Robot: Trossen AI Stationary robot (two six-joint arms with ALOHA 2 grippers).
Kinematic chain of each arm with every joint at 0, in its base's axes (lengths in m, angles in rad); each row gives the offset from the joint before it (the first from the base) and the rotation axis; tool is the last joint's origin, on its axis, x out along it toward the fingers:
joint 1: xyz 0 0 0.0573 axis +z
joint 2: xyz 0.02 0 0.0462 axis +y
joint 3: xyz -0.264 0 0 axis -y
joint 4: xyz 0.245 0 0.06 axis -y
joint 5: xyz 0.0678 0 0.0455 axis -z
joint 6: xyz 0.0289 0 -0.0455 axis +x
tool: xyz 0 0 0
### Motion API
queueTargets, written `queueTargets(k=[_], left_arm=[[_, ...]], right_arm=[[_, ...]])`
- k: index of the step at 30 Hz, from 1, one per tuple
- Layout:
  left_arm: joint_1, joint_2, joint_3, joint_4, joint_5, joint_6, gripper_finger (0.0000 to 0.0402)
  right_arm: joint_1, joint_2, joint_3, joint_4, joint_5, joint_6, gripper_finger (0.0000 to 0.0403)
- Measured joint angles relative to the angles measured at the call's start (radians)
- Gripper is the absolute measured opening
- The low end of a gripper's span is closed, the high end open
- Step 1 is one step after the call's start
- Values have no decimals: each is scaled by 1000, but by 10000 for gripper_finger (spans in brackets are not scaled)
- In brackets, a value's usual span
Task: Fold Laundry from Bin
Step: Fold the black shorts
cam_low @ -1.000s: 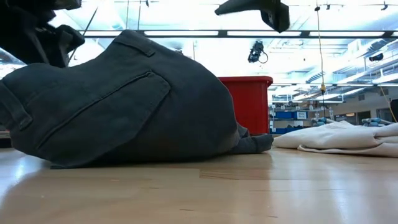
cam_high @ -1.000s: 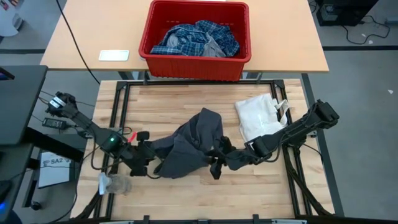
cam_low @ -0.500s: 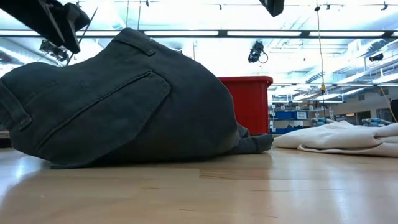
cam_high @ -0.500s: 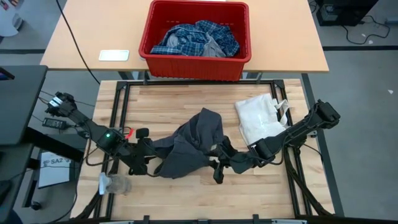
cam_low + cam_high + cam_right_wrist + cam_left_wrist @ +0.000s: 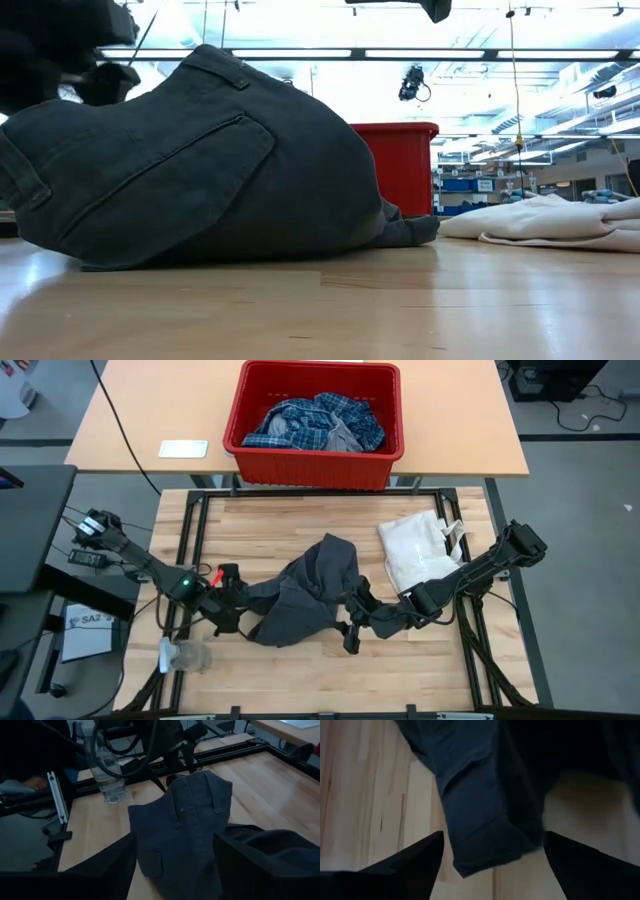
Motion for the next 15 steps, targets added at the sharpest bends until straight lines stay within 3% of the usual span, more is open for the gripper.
queueTargets(k=[5,13,15], left_arm=[[28,0,-32,79,-7,1,262],[64,0,-17,119,-5,-82,50],[68,0,8,124,11,-136,17]], right_arm=[[-4,0,0,-2,-10,0,263],[-7,0,0,14,-20,189,240],[-7,0,0,12,-18,186,234]])
